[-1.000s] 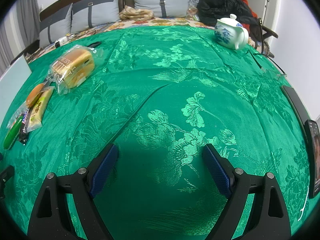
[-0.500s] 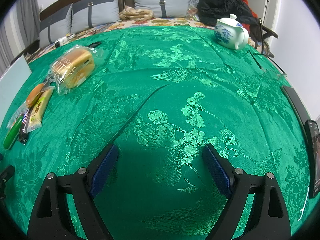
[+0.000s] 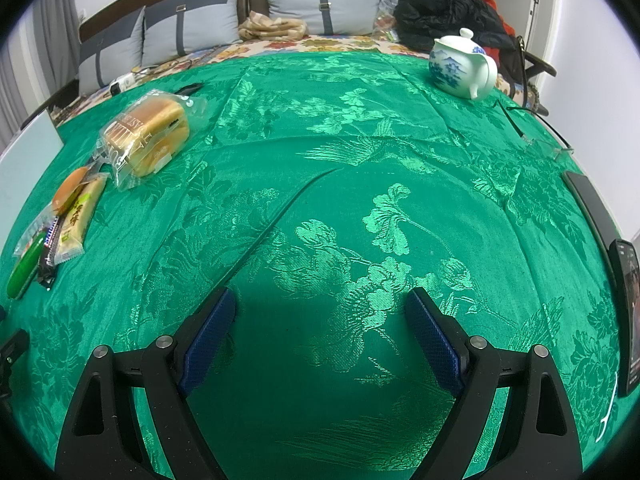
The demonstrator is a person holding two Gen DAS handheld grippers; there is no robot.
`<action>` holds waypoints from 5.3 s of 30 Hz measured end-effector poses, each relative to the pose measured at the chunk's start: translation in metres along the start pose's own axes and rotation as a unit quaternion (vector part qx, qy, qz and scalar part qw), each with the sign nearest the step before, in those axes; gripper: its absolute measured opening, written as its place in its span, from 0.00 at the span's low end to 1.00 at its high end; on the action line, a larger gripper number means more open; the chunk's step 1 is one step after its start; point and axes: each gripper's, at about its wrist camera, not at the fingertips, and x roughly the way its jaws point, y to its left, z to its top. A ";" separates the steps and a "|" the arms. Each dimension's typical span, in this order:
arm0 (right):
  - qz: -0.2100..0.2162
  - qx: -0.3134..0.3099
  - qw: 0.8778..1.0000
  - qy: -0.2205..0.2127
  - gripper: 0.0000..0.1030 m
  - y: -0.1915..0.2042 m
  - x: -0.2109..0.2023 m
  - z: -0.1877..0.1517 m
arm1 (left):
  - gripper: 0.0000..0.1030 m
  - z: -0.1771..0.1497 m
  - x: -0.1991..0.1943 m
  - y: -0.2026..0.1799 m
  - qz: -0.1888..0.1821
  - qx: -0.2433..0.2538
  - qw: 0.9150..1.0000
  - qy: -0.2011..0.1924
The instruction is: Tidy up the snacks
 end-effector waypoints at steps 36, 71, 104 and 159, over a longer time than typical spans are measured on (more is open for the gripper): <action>0.000 0.000 1.000 0.000 0.88 0.000 0.000 0.000 | 1.00 0.000 0.001 0.000 0.001 0.000 1.000 -0.001; 0.001 0.001 1.000 0.000 0.89 -0.001 0.001 0.001 | 0.49 0.073 0.016 -0.003 -0.053 0.062 0.995 0.063; 0.001 0.001 1.000 0.001 0.91 0.000 0.002 0.001 | 0.26 0.013 -0.012 -0.005 -0.034 0.042 0.996 0.074; 0.002 0.001 1.000 0.001 0.91 0.000 0.002 0.001 | 1.00 0.003 0.002 0.005 -0.009 0.008 1.000 0.019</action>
